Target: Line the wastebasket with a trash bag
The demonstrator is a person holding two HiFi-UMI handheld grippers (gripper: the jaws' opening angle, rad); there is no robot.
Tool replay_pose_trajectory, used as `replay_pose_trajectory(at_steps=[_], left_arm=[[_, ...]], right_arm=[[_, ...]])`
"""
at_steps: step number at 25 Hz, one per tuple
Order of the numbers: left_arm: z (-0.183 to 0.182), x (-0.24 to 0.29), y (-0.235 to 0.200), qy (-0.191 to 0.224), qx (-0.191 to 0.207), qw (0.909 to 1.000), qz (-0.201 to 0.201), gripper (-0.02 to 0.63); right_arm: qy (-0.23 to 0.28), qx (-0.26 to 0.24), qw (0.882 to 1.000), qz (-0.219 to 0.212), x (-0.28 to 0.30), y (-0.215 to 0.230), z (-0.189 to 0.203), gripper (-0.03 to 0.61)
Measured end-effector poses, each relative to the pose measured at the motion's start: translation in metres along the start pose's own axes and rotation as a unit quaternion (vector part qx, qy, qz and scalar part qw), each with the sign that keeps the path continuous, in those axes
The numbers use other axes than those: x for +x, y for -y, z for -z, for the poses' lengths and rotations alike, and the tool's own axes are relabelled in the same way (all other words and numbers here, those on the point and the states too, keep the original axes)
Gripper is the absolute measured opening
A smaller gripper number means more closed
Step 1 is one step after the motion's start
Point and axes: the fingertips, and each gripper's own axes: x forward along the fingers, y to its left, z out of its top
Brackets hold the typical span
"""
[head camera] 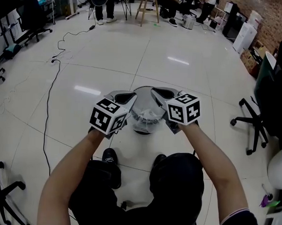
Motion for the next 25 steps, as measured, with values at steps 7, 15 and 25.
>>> replay_pose_trajectory(at_steps=[7,15,25], left_arm=[[-0.012,-0.023,0.012,0.033,0.018,0.9993,-0.006,0.012],[-0.016,-0.030,0.017,0.044,0.023,0.9985,-0.022,0.012],[-0.020,-0.033,0.015,0.052,0.030,0.9976,-0.034,0.012]], right_arm=[[0.045,-0.028,0.999,0.003,-0.022,-0.025,-0.030,0.002],[0.083,-0.025,0.996,-0.006,-0.034,-0.041,-0.018,0.000],[0.101,-0.031,0.994,-0.014,-0.040,-0.045,-0.021,0.000]])
